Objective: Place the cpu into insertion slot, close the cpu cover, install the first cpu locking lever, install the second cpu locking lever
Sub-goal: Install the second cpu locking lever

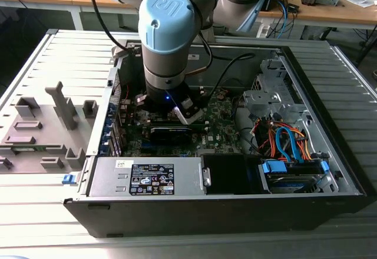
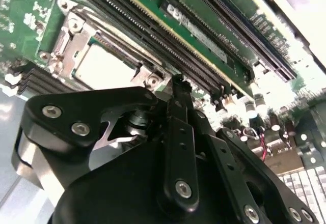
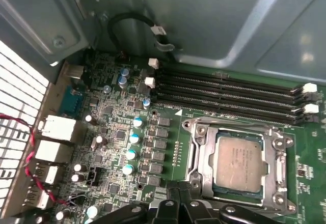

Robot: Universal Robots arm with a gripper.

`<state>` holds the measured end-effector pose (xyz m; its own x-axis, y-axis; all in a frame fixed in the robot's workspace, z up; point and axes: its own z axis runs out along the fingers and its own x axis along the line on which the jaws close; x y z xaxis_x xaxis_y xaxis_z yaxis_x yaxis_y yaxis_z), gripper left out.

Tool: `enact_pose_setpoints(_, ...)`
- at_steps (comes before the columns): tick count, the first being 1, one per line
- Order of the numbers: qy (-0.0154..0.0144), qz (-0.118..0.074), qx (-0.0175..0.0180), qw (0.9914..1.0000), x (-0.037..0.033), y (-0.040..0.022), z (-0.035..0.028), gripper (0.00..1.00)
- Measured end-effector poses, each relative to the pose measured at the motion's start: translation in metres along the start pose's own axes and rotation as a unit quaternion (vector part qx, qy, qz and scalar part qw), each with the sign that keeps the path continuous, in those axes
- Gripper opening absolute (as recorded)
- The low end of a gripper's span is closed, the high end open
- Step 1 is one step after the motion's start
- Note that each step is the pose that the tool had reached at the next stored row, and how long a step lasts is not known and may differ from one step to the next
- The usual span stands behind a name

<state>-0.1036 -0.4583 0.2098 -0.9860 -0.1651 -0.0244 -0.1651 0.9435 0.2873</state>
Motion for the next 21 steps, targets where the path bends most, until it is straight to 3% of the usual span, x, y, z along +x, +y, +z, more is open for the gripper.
enact_pose_setpoints(2, 0.0000, 0.000, -0.0003, 1.00000, 0.0000, 0.0009, -0.0033, 0.11)
enact_pose_setpoints(3, -0.0003, 0.000, -0.0024, 1.00000, 0.0000, 0.0004, -0.0038, 0.11)
enact_pose_setpoints(4, -0.0012, 0.000, -0.0079, 0.99997, 0.0004, -0.0032, -0.0049, 0.11)
enact_pose_setpoints(5, -0.0015, 0.000, -0.0107, 0.99994, 0.0010, -0.0074, -0.0062, 0.11)
enact_pose_setpoints(11, 0.0000, 0.000, -0.0117, 0.99993, -0.0001, -0.0139, -0.0080, 0.11)
enact_pose_setpoints(13, 0.0019, 0.001, -0.0148, 0.99989, -0.0022, -0.0153, -0.0065, 0.11)
enact_pose_setpoints(18, 0.0011, 0.001, -0.0225, 0.99975, -0.0021, -0.0171, -0.0005, 0.11)
enact_pose_setpoints(21, 0.0010, 0.001, -0.0242, 0.99971, -0.0022, -0.0174, 0.0030, 0.11)
